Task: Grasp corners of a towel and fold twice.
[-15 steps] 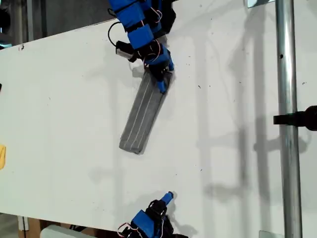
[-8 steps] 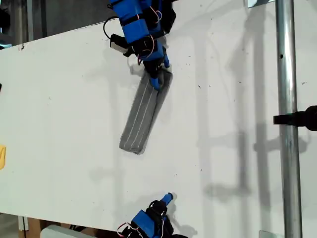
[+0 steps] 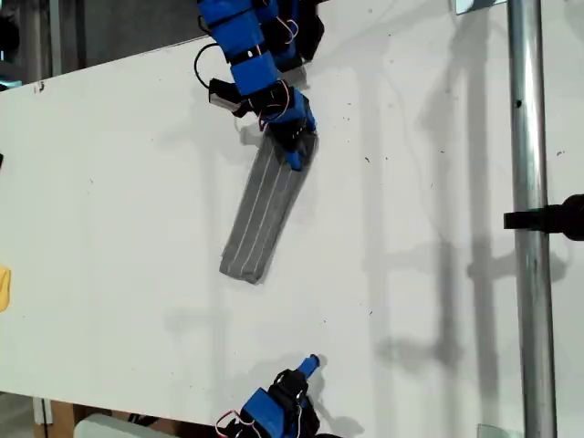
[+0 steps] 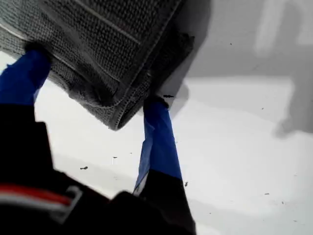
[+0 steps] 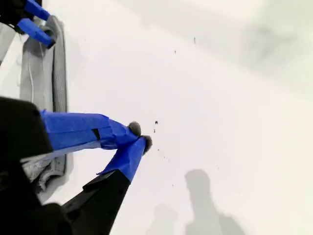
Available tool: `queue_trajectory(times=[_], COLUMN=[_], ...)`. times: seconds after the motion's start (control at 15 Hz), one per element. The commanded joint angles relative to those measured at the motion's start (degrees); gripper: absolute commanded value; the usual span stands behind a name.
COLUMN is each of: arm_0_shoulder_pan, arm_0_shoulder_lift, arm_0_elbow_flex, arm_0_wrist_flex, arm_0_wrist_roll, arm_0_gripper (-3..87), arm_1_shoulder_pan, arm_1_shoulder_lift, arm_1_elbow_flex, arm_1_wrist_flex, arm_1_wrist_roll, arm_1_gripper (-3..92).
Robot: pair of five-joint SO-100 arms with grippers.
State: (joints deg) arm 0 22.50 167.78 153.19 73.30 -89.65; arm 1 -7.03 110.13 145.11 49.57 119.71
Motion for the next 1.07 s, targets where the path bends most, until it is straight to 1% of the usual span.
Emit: queue_trajectory(times=[0.0,0.07,0.13,0.2,0.27,0.33,0.47,0.6,0.67,0.73,0.8,0.87,0.93,1.0], arm_0_shoulder_pan=[0.9,0.9,0.9,0.9,0.9,1.0,1.2,1.2,1.2,1.1,1.0,0.8,0.7,0.9], arm_0_shoulder_lift=[2.0,2.2,2.3,2.4,2.5,2.6,2.9,3.0,2.8,2.5,2.5,2.5,2.5,2.6], arm_0_elbow_flex=[-0.4,-0.4,-0.4,-0.4,-0.4,-0.4,-0.1,0.4,0.9,1.2,1.7,1.8,1.8,2.0], arm_0_wrist_flex=[-0.3,-0.2,-0.1,-0.1,-0.1,-0.1,-0.3,-1.8,-3.1,-4.4,-5.4,-5.9,-6.0,-6.1], arm_0_wrist_roll=[1.0,1.1,1.2,1.4,1.6,1.6,1.5,1.7,1.9,2.2,2.3,2.4,2.5,2.3], arm_0_gripper=[-2.8,-2.8,-2.8,-2.8,-2.8,-2.8,-2.8,-2.8,-2.8,-2.8,-2.8,-2.8,-2.8,-2.8], arm_1_shoulder_pan=[1.4,1.7,1.8,1.8,1.5,0.4,-5.1,-12.1,-13.4,-12.2,-8.6,-4.6,-0.9,2.3], arm_1_shoulder_lift=[-1.8,-3.7,-5.2,-5.4,-4.8,-2.6,4.9,7.5,4.6,-1.4,-11.0,-21.6,-30.6,-36.0], arm_1_elbow_flex=[-2.8,-4.2,-5.8,-6.2,-6.2,-6.2,-7.6,-18.5,-27.1,-37.5,-49.9,-62.8,-73.3,-79.6], arm_1_wrist_flex=[-5.8,-6.9,-6.3,-6.5,-6.0,-3.0,5.6,23.0,30.8,37.4,41.7,44.0,43.0,39.2], arm_1_wrist_roll=[-2.4,-2.9,-2.9,-2.9,-3.8,-4.6,-5.1,-3.2,-4.0,-7.2,-13.6,-20.7,-27.1,-31.7], arm_1_gripper=[32.6,14.8,2.2,-0.3,-0.3,-0.3,-0.3,-0.3,-0.3,-0.3,-0.3,-0.3,-0.3,-0.3])
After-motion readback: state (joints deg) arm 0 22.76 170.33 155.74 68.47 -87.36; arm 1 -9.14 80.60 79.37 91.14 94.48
